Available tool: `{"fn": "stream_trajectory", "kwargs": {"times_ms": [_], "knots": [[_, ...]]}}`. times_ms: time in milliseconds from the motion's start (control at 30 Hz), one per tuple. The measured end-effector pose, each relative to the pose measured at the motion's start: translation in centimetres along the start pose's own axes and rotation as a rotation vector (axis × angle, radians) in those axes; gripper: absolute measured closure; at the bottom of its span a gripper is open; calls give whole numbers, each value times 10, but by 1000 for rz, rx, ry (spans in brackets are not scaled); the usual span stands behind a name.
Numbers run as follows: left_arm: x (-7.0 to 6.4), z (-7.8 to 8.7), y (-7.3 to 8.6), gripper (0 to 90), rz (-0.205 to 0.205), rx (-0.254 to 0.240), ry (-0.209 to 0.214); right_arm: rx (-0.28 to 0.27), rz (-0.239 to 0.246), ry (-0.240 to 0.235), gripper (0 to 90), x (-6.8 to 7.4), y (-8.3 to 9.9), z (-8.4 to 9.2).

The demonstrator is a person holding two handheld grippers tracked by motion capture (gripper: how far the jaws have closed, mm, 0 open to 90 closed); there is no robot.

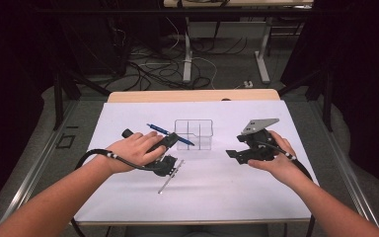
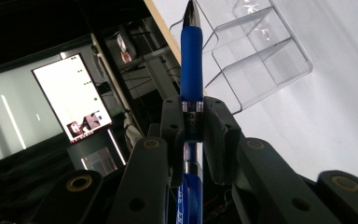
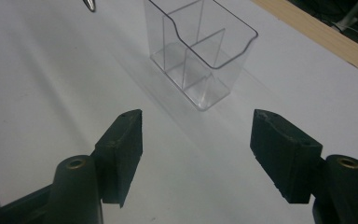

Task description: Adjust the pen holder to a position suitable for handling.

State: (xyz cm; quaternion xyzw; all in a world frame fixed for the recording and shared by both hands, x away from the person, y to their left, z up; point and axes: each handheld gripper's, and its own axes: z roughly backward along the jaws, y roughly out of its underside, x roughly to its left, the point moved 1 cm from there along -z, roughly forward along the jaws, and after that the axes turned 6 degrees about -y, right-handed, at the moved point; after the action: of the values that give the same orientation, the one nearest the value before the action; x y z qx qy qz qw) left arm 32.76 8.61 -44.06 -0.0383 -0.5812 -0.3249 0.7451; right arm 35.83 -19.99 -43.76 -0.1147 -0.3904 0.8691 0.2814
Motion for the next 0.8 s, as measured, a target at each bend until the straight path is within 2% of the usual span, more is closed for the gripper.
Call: {"fn": "stream_trajectory", "kwargs": {"times_ms": [233,267,367,400,433,467,500,533,633,700,733,767,800], "knots": [[0,0,-1,797,-1,-5,7,41,66,-31,345,9,-19,-11],[-1,1,0,797,13,-1,12,43,73,-36,345,10,-20,-12],[0,0,0,797,22,3,17,52,87,-52,349,13,-24,-17],[-1,0,0,797,55,-11,20,50,85,-45,351,14,-25,-18],[0,-1,0,797,65,-16,21,51,90,-52,353,14,-26,-18],[2,-1,1,797,50,6,26,52,88,-51,354,15,-27,-19],[3,-2,1,797,56,8,47,52,90,-50,355,14,-29,-20],[6,-4,1,797,68,-3,37,48,91,-48,356,14,-30,-20],[11,-9,4,797,182,-10,56,36,88,-46,358,13,-34,-20],[17,-13,7,797,225,-13,73,28,84,-38,358,13,-36,-20],[15,-15,9,797,336,-21,69,26,88,-45,358,12,-37,-20],[17,-18,10,798,374,-20,76,20,85,-32,357,12,-37,-21],[19,-21,12,798,432,-27,94,16,89,-40,355,12,-37,-21]]}}
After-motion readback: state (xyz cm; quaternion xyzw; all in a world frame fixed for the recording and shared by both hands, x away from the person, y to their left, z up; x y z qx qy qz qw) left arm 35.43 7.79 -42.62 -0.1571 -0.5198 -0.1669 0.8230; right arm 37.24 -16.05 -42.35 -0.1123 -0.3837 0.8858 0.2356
